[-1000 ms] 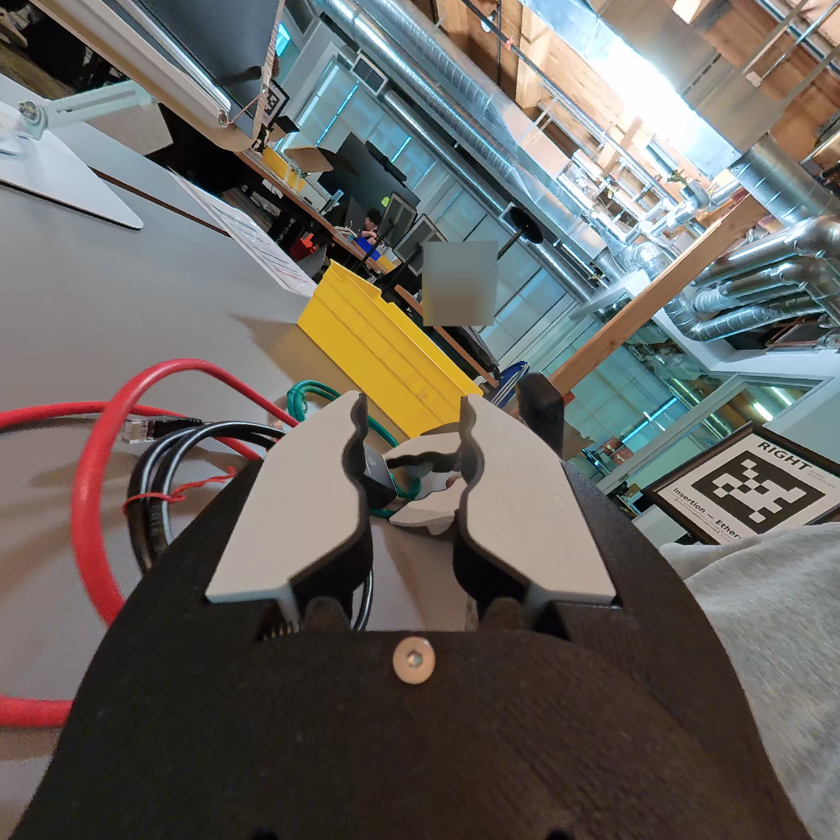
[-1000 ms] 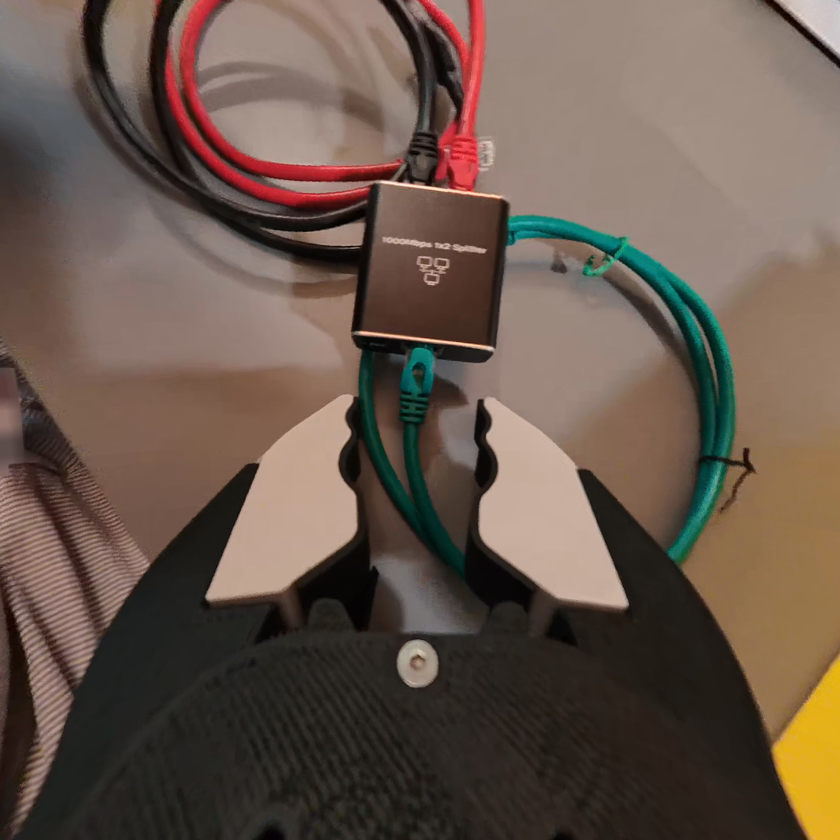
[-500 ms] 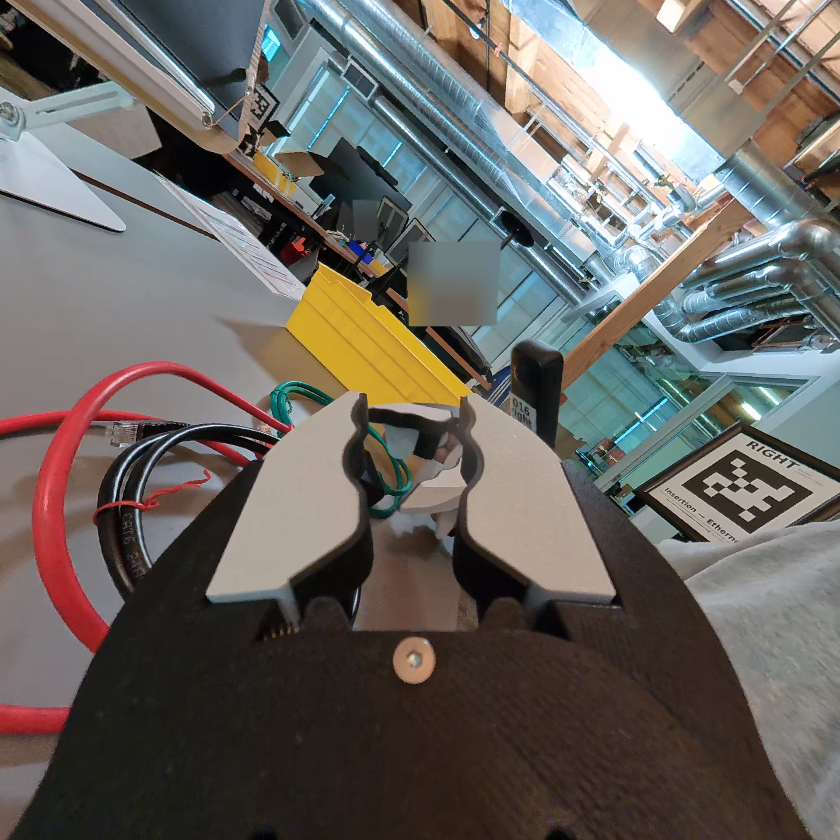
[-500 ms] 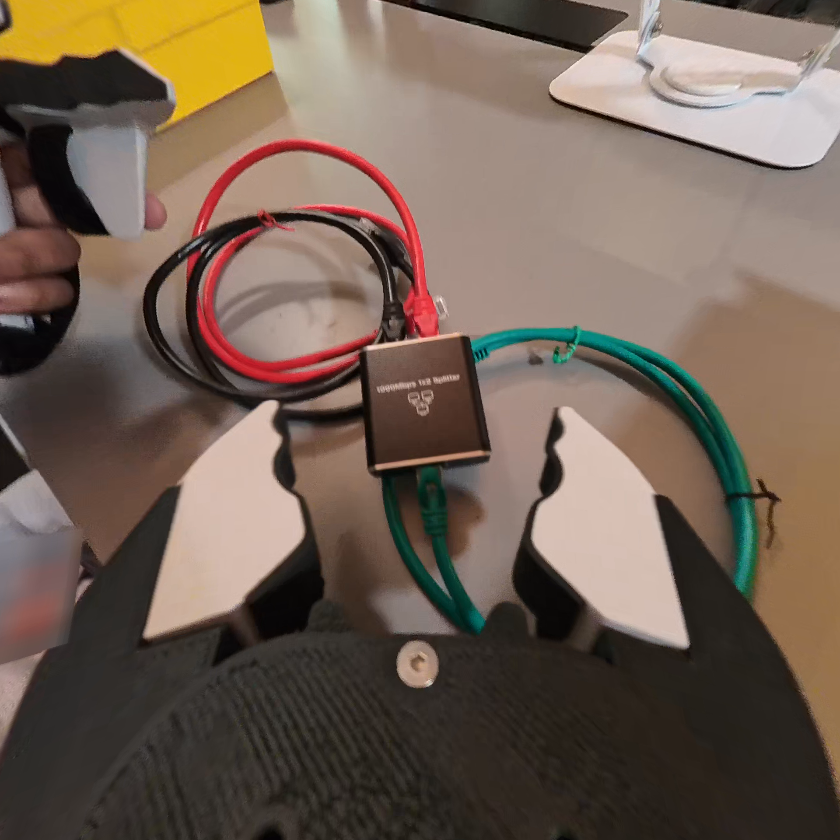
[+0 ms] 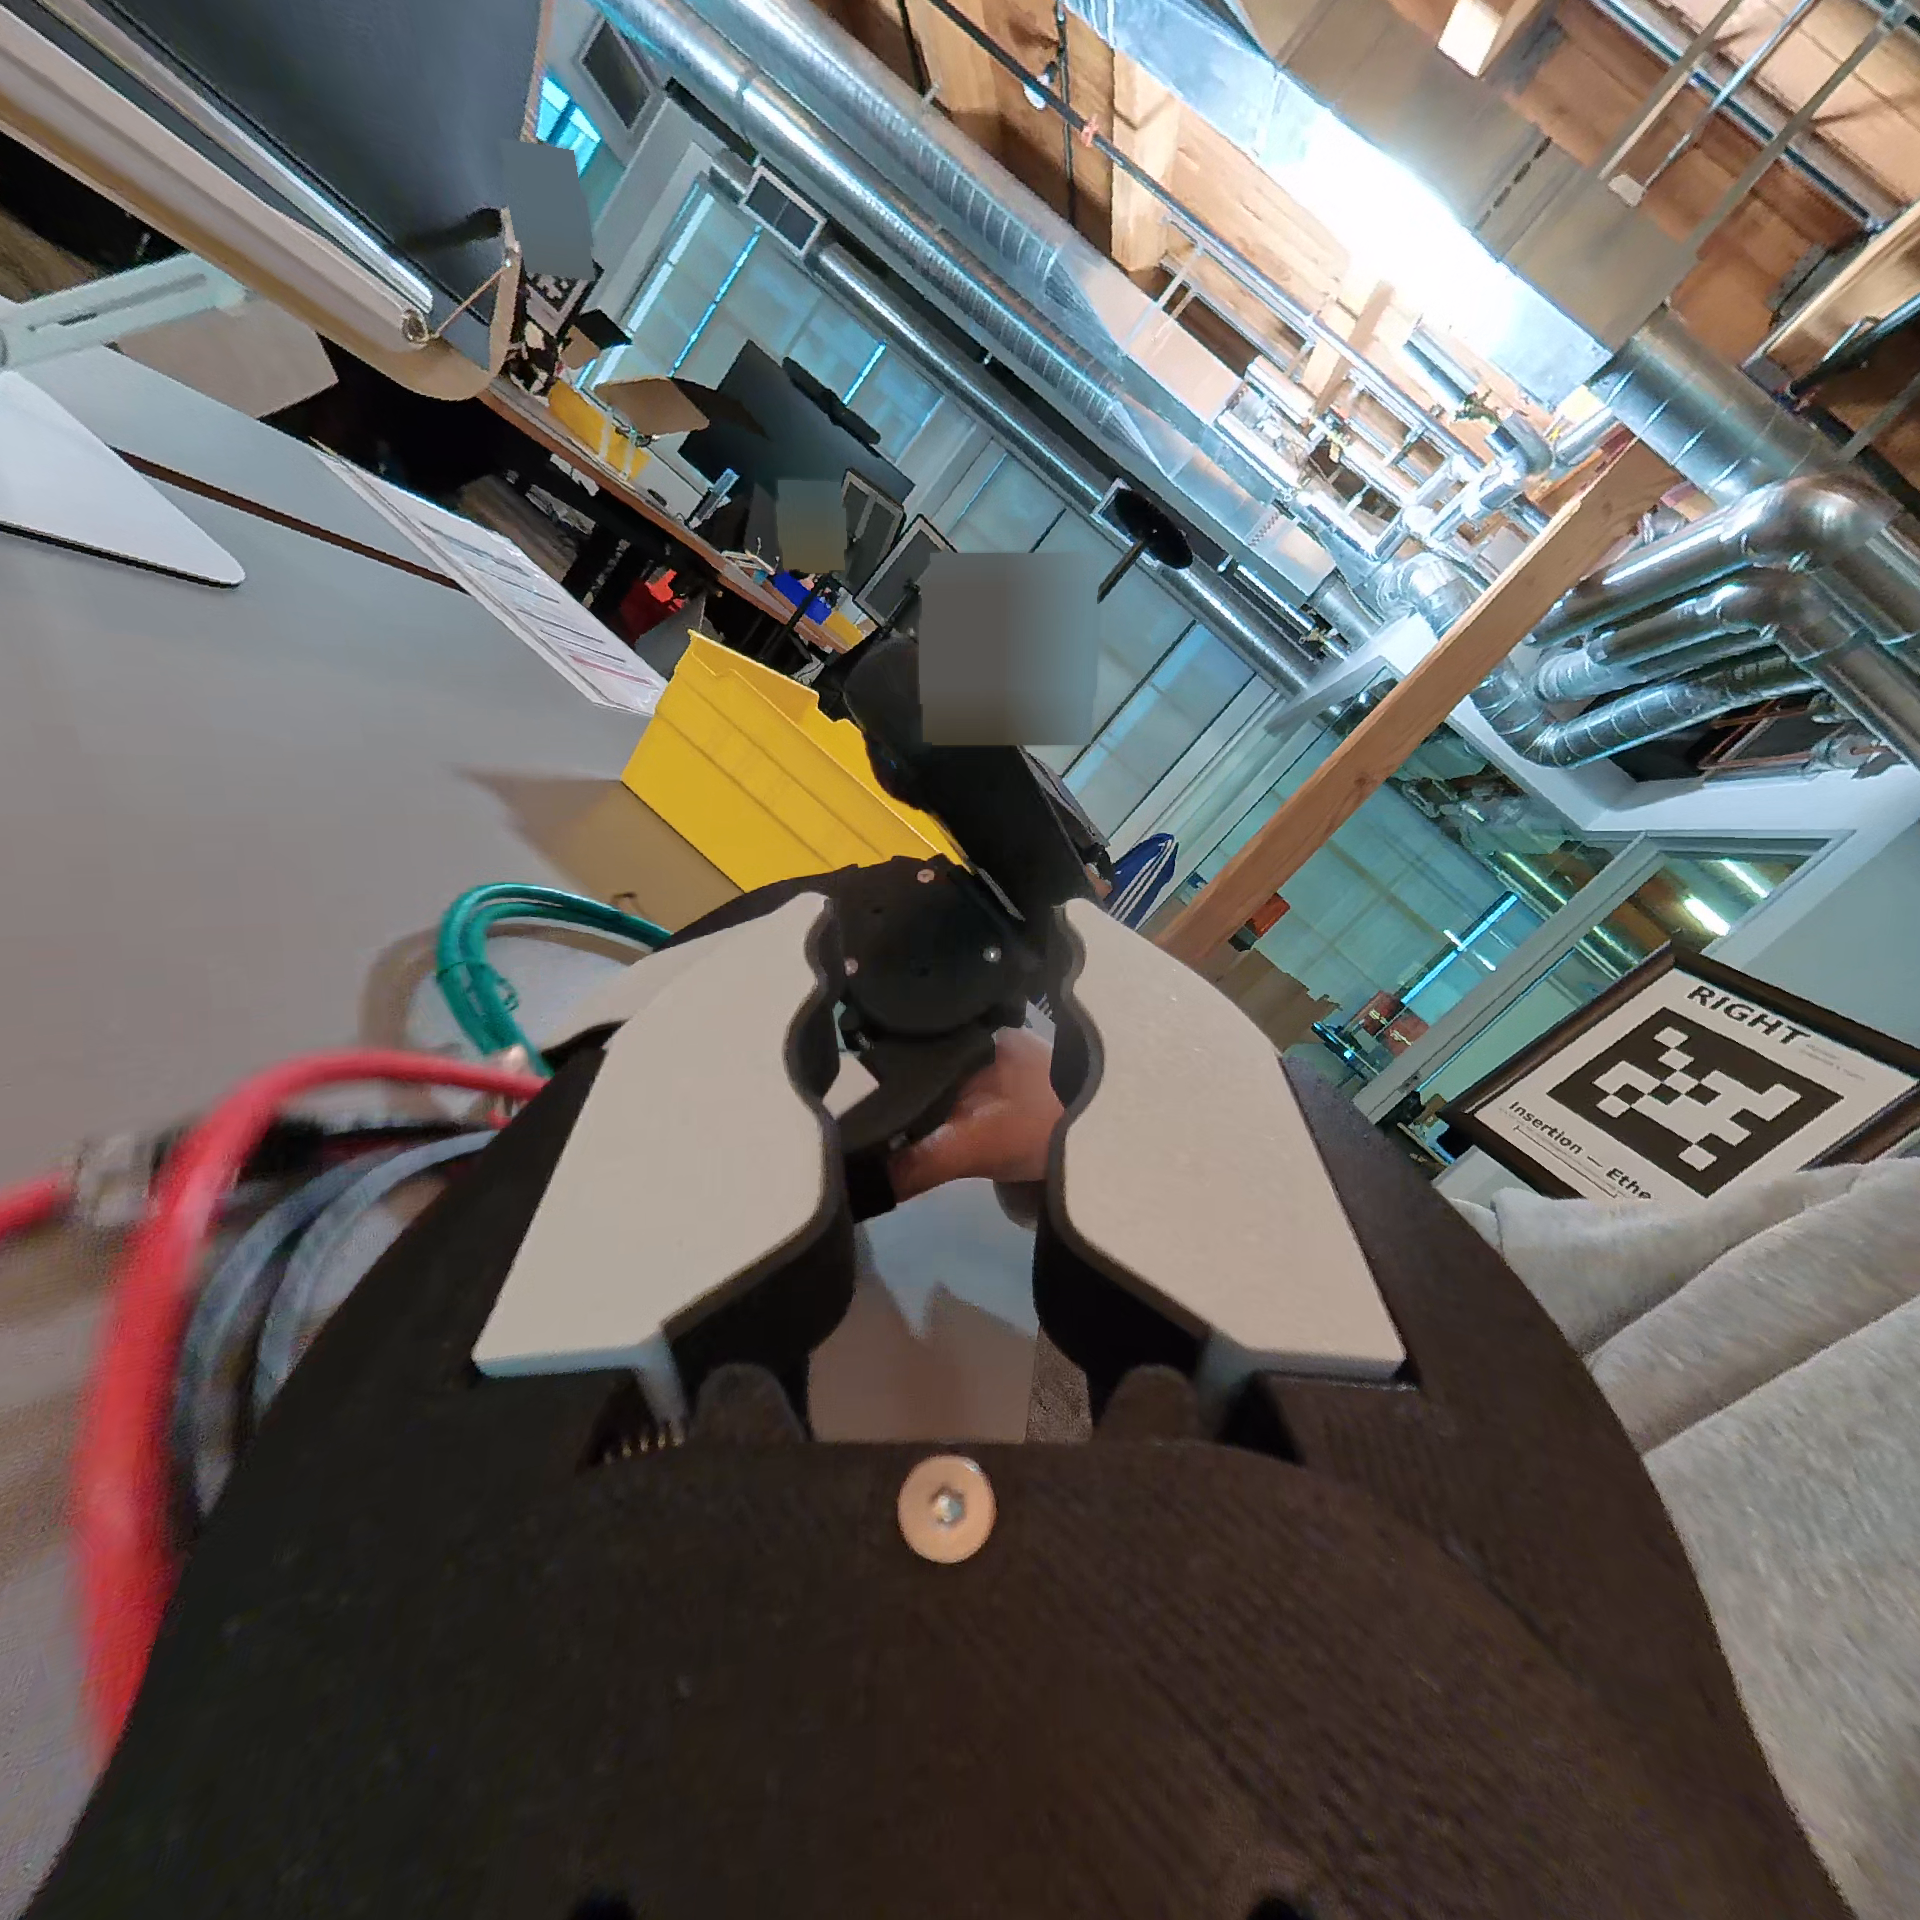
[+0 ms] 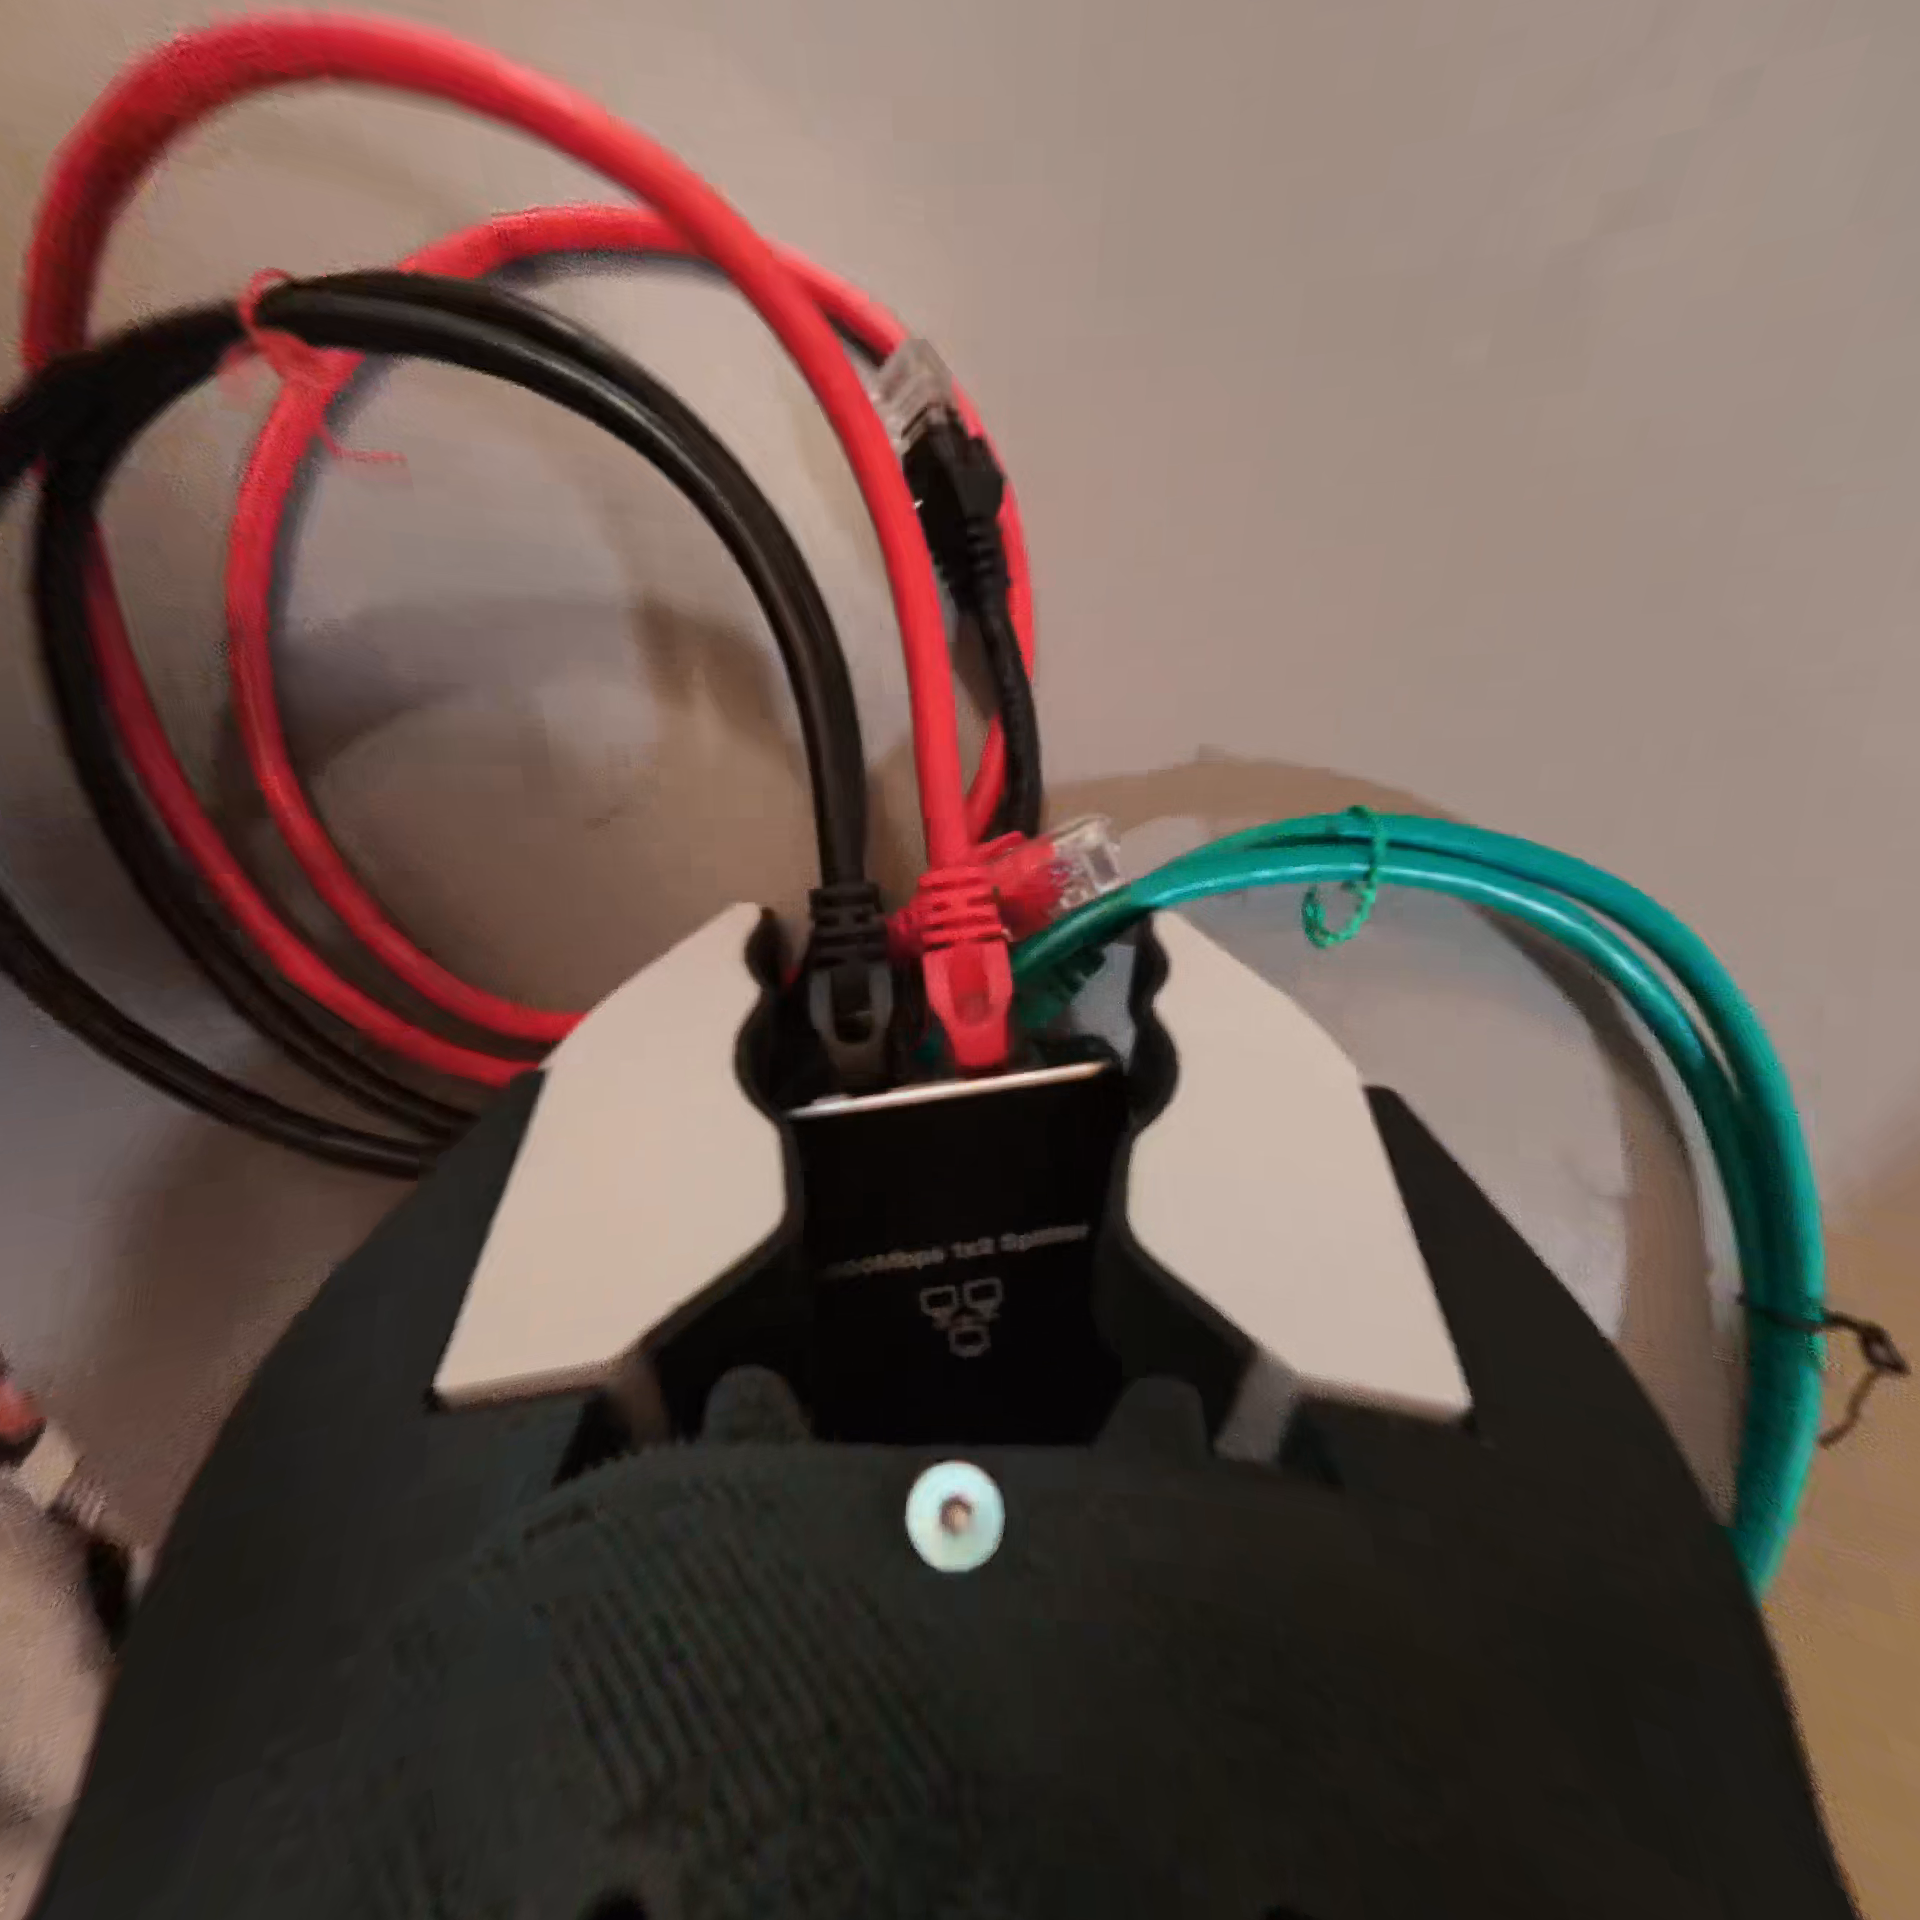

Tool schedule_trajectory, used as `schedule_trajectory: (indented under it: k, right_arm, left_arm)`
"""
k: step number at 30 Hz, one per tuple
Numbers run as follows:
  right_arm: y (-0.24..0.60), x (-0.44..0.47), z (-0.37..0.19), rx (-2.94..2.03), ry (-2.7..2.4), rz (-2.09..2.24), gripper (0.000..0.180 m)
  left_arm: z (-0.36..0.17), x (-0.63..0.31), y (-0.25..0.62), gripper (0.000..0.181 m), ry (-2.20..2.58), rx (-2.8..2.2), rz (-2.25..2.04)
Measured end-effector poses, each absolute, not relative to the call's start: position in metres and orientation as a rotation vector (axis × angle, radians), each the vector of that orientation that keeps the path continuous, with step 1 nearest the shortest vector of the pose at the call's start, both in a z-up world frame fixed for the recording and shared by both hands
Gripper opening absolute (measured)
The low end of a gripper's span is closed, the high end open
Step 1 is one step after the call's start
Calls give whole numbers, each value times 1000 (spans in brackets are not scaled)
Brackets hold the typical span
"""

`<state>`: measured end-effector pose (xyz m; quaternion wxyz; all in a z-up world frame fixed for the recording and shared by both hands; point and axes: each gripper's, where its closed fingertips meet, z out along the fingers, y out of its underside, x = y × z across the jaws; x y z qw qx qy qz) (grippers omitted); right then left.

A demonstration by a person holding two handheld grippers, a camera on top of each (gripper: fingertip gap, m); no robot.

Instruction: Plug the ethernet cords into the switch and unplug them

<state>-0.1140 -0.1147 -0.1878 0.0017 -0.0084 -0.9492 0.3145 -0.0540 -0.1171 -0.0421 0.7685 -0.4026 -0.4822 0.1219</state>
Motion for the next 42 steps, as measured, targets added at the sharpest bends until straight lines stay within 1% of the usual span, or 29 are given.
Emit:
schedule_trajectory:
  k: [1,2,5,11,18,20,24,28,31,33,38,40,42]
  right_arm:
    - [-118,-106,-188,105,-2992,1007,59]
    - [-118,-100,-187,226,-3000,1016,57]
    - [-112,-94,-187,360,-3007,1011,57]
    - [-109,-102,-182,300,-2943,1058,56]
    - [-106,-128,-130,152,-2806,1317,55]
    - [-101,-135,-124,118,-2804,1342,56]
    - [-97,-132,-138,50,-2903,1329,55]
    - [-99,-118,-162,20,-2993,1199,56]
    - [-99,-115,-165,46,-2963,1124,55]
    - [-101,-114,-159,10,-2941,1168,50]
    - [-101,-122,-142,-159,-2939,1270,61]
    - [-98,-123,-144,-229,-2982,1256,65]
    - [-96,-120,-151,-273,-3033,1195,74]
  left_arm:
    - [-41,-54,-118,37,-1044,-869,267]
    - [-40,-53,-118,37,-1041,-865,271]
    - [-33,-50,-121,35,-1020,-857,311]
    - [-21,-43,-125,33,-969,-846,395]
    - [7,-27,-137,32,-876,-780,524]
    - [15,-21,-138,32,-845,-760,567]
    - [23,-16,-134,31,-816,-773,591]
    - [22,-18,-133,31,-821,-777,582]
    - [18,-20,-134,31,-836,-773,558]
    - [16,-22,-134,32,-844,-771,546]
    - [11,-24,-133,32,-859,-776,518]
    - [10,-25,-133,32,-862,-777,512]
    - [8,-26,-133,32,-868,-780,508]
